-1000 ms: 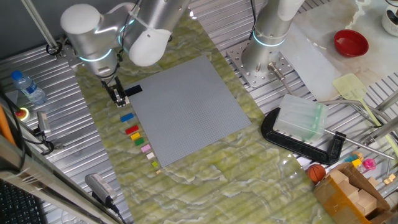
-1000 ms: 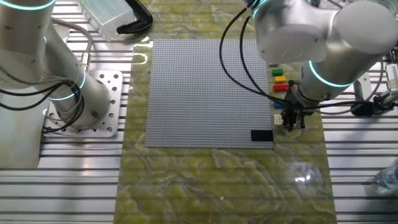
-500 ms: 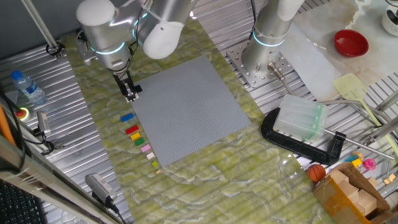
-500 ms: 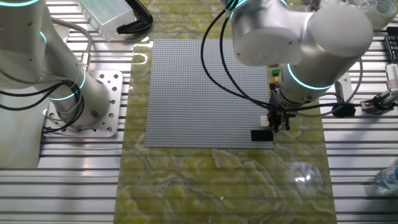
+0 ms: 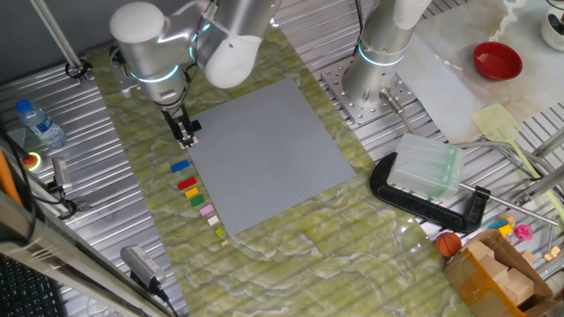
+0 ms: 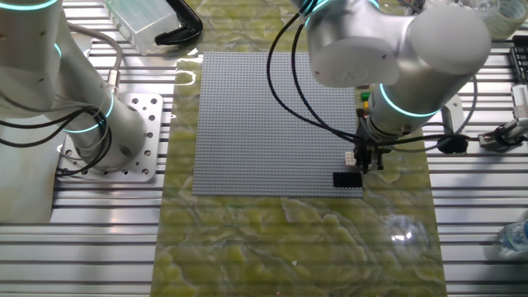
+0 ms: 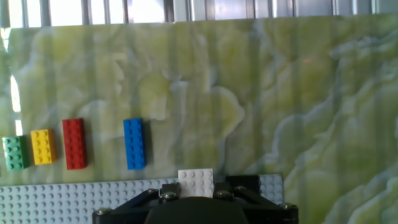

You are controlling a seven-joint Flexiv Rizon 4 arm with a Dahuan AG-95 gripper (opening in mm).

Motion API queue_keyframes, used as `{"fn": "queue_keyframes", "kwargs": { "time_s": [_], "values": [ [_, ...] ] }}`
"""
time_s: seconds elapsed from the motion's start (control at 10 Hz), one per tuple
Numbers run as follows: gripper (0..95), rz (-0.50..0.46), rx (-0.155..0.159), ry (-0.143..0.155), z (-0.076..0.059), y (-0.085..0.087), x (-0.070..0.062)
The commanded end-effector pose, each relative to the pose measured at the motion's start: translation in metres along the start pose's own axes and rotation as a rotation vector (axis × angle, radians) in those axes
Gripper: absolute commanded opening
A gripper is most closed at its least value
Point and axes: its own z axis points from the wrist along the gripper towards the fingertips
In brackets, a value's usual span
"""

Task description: Build with small Lego blocks

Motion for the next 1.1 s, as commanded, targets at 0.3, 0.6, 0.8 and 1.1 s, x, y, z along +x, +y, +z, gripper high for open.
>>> {"fn": "queue_keyframes", "kwargs": {
  "time_s": [0.3,0.6,0.8,1.1],
  "values": [
    [19.0,-0.001,-0.002,0.005,-0.0006,0.0016,0.0012],
    [19.0,0.0,-0.001,0.008,0.0028,0.0022,0.0019],
    [19.0,0.0,-0.001,0.012,0.0039,0.0017,0.0041],
    [19.0,-0.003,-0.002,0.011,0.006,0.0015,0.0071]
  ]
}}
